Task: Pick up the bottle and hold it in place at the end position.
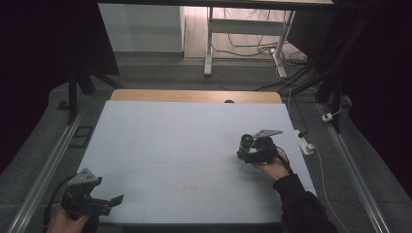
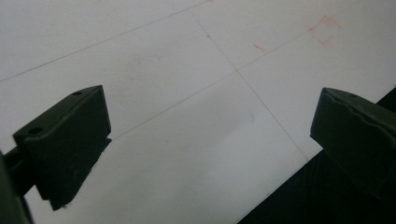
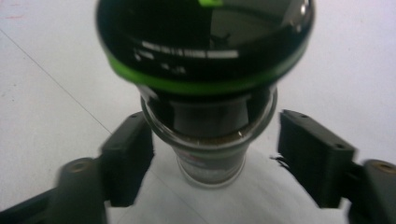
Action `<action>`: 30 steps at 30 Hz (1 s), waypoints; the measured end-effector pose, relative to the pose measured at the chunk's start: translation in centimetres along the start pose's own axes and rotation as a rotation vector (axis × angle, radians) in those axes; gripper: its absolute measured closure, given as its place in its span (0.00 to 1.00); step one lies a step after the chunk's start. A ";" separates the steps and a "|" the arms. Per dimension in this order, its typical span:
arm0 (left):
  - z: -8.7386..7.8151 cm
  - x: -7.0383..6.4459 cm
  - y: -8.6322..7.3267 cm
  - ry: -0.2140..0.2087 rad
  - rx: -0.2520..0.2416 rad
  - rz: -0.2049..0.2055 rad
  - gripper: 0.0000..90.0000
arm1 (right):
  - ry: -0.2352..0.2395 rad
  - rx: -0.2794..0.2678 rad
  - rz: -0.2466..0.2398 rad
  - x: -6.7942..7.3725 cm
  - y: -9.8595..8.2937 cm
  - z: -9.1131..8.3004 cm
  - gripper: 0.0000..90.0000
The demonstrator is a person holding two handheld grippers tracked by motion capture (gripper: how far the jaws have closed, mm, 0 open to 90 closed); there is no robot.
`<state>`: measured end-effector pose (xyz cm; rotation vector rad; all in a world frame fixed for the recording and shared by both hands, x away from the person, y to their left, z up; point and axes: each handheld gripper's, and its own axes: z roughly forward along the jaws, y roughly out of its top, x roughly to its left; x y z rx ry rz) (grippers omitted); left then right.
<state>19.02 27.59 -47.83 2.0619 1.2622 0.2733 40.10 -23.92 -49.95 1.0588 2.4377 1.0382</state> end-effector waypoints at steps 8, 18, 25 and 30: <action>0.0 0.0 0.0 -0.002 0.004 0.002 0.00 | -0.001 -0.009 -0.105 0.3 0.1 -0.2 0.58; 0.1 0.0 0.0 -0.004 0.007 0.001 0.00 | -0.020 -0.001 -0.122 0.7 0.2 -0.2 0.59; 0.1 0.0 0.0 -0.005 0.006 -0.001 0.00 | -0.007 -0.016 -0.084 0.9 0.6 -0.6 0.59; 0.1 0.0 0.0 -0.006 0.006 -0.003 0.00 | 0.009 -0.036 -0.052 1.2 1.2 -0.9 0.59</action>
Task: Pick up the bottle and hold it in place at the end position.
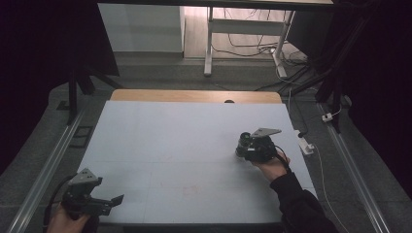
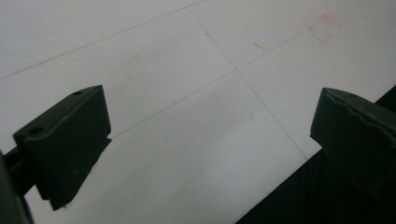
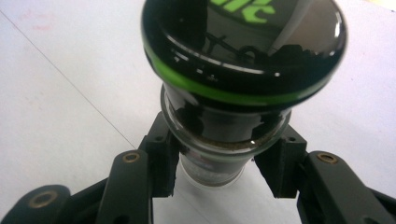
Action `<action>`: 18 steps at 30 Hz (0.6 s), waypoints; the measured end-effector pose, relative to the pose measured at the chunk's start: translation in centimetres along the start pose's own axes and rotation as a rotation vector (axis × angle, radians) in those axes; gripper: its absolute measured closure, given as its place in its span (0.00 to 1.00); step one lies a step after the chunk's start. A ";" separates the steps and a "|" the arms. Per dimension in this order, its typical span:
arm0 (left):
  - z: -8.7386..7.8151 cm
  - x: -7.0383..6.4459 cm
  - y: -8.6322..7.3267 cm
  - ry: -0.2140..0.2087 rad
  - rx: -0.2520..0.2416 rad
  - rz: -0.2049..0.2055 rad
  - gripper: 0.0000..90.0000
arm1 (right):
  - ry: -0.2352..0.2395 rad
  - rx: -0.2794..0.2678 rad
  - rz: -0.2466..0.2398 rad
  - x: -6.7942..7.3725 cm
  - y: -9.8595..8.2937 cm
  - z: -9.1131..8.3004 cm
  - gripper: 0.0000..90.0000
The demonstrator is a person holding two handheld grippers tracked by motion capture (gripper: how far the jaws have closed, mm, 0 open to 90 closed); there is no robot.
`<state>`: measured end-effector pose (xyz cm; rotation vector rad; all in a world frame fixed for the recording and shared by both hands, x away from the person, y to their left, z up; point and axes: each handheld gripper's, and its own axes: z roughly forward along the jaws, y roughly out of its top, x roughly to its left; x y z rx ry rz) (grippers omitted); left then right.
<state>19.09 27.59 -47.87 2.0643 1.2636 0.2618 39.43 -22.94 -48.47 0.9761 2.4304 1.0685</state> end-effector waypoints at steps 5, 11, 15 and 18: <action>0.0 0.0 0.0 -0.002 0.001 -0.001 0.00 | -0.023 -0.014 -0.001 0.7 0.8 -0.3 0.59; 0.0 0.1 0.0 -0.002 0.001 -0.003 0.00 | -0.013 -0.032 -0.019 1.8 1.8 -0.2 0.59; 0.0 0.1 0.0 -0.003 0.000 -0.004 0.00 | 0.011 -0.033 -0.030 2.4 2.6 0.3 0.59; 0.0 0.1 0.0 -0.005 -0.001 -0.005 0.00 | 0.032 -0.034 -0.030 2.8 3.2 0.6 0.59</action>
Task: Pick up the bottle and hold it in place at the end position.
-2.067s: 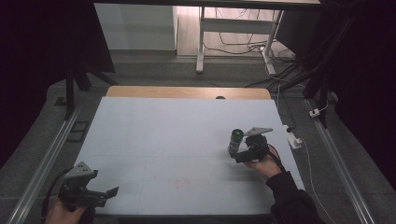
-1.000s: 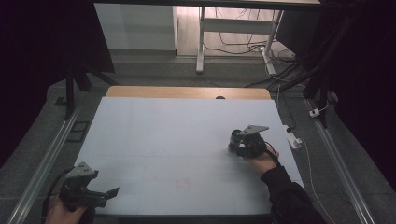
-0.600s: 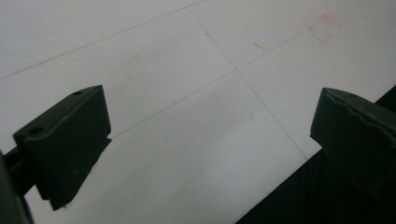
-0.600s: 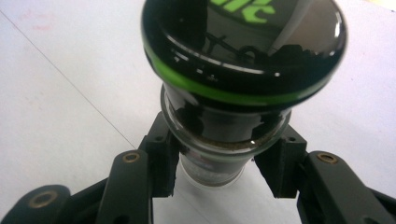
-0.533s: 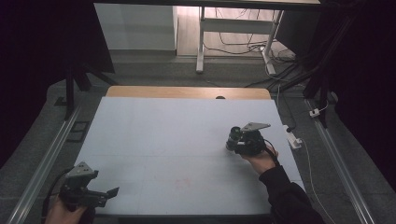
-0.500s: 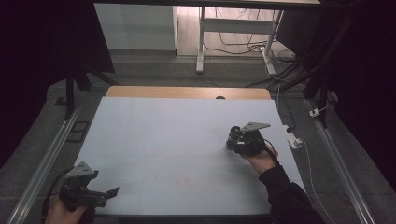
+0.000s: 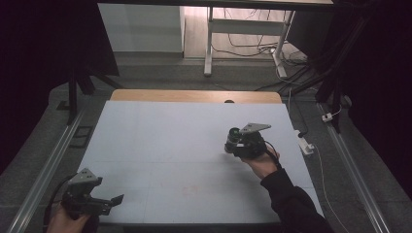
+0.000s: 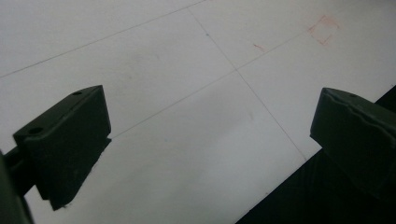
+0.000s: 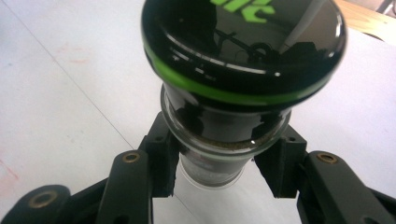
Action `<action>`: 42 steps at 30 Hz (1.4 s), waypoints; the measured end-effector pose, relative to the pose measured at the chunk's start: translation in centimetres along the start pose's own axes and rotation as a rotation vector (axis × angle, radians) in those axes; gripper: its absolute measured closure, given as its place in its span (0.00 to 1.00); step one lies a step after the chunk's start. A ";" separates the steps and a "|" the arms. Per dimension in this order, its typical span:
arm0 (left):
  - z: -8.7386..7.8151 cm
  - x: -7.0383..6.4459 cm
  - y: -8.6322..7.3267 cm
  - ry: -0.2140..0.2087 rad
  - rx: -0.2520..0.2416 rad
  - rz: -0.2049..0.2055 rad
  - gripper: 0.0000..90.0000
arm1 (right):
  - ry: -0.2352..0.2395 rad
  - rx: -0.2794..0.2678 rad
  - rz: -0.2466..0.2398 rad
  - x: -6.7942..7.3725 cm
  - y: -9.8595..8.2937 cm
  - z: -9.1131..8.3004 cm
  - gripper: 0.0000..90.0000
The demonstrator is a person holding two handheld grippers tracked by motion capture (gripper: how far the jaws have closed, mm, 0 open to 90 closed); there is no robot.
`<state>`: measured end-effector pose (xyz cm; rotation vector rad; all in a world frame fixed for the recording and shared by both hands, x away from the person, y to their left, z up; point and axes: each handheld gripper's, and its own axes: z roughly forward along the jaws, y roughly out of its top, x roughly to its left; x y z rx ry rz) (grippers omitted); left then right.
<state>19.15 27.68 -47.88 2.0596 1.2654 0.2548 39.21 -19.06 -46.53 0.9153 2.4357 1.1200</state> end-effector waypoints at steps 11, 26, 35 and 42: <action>0.0 0.1 0.0 -0.007 -0.003 -0.003 0.00 | 0.052 0.007 -0.037 1.8 2.0 1.9 0.59; -0.1 0.2 0.0 -0.016 -0.008 -0.009 0.00 | 0.087 0.020 -0.049 3.7 4.3 5.3 0.59; -0.1 0.3 -0.1 -0.016 -0.013 -0.016 0.00 | 0.097 0.042 -0.067 4.7 4.9 7.1 0.59; -0.2 0.3 -0.1 -0.012 -0.018 -0.023 0.00 | 0.084 0.072 -0.076 5.3 4.9 8.6 0.59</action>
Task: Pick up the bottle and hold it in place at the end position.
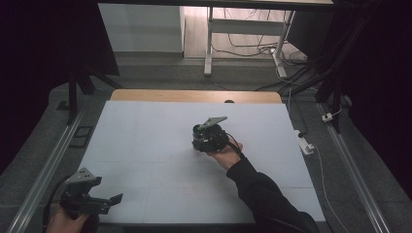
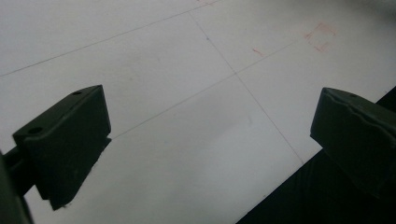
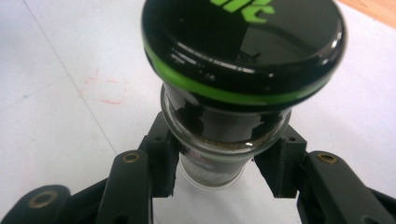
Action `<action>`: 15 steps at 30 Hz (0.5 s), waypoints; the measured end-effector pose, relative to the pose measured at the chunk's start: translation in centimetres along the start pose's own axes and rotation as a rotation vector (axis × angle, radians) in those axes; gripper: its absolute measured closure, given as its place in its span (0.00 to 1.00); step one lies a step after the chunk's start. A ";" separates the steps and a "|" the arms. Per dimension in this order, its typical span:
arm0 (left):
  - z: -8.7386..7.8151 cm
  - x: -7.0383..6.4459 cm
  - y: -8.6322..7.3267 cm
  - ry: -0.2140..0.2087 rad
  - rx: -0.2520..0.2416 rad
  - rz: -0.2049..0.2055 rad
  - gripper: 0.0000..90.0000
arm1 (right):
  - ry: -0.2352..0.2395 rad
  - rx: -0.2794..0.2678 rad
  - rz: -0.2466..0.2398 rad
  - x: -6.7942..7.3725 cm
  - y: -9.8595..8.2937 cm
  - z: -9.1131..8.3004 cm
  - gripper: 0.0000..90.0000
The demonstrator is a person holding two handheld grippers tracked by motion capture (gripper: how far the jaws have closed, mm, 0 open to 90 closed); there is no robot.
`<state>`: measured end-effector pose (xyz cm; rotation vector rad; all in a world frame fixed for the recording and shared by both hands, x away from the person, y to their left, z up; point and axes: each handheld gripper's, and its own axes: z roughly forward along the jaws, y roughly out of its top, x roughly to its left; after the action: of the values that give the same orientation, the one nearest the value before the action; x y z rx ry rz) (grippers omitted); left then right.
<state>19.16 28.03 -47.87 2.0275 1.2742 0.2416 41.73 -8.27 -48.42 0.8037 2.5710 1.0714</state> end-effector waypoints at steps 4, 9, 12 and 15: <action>0.0 0.0 0.0 0.004 -0.002 -0.002 0.00 | -0.003 0.010 0.001 -0.1 -0.2 0.7 0.59; 0.0 -0.1 0.0 0.008 0.000 0.001 0.00 | -0.012 0.014 0.000 -0.2 -0.4 1.4 0.59; 0.0 -0.1 0.0 0.008 0.000 0.003 0.00 | -0.021 0.022 -0.001 -0.2 -0.6 1.6 0.59; 0.0 -0.1 0.0 0.009 0.003 0.004 0.00 | -0.025 0.025 -0.003 -0.1 -0.7 1.8 0.59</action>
<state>19.12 27.94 -47.84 2.0335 1.2770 0.2513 42.31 -7.72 -50.22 0.8139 2.5693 1.0239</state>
